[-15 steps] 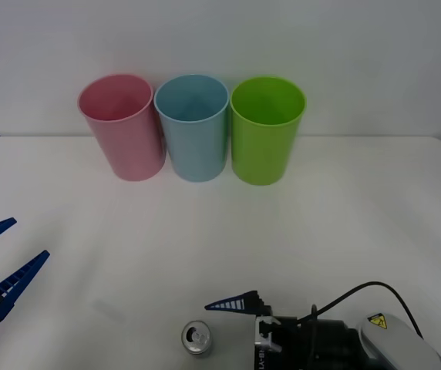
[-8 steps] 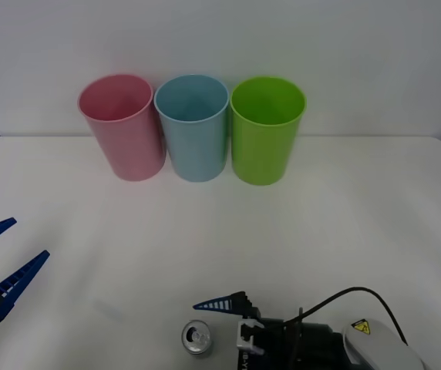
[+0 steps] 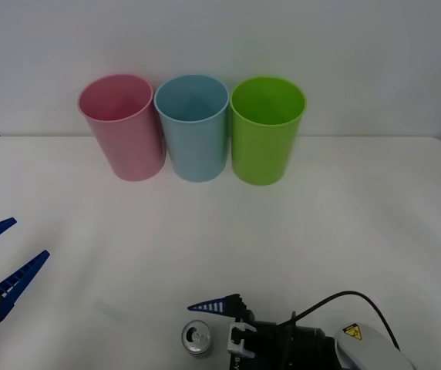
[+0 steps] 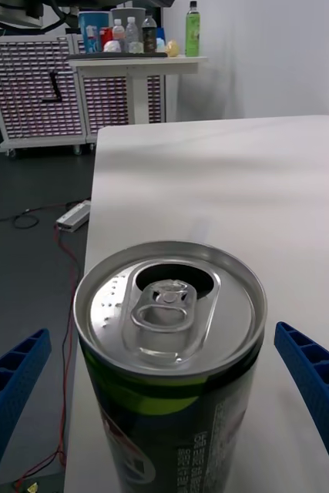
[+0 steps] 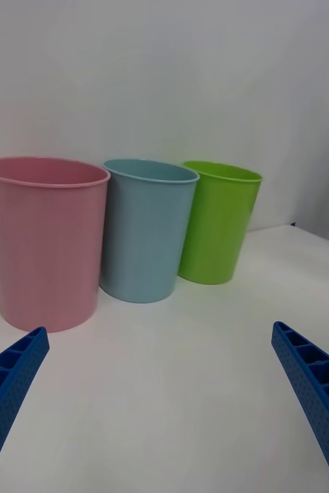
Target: Grasp the object on the table and drop it into the matching bin: aluminum can to the light blue bin, PET bottle to the pink bin.
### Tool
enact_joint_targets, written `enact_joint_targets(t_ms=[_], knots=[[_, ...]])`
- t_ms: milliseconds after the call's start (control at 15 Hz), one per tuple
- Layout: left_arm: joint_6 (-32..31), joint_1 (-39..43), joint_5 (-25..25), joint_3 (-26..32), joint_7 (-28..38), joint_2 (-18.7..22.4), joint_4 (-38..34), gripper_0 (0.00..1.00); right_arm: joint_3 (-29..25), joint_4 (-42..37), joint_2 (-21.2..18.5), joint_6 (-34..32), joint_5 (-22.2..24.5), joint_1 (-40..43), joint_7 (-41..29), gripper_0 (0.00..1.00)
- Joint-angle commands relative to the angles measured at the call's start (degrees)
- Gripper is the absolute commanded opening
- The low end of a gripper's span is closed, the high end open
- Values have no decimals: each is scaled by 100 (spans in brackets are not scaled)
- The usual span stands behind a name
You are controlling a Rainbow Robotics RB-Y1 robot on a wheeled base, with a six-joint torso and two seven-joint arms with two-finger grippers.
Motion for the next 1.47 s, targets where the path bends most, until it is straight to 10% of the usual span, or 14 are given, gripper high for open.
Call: enact_joint_targets(t_ms=[67, 1467], knots=[[0, 0, 0, 0, 0, 0, 0, 100, 0, -1, 15, 2, -2, -6, 66, 10], [0, 0, 0, 0, 0, 0, 0, 100, -237, -1196, -117, 511, -582, 153, -637, 0]])
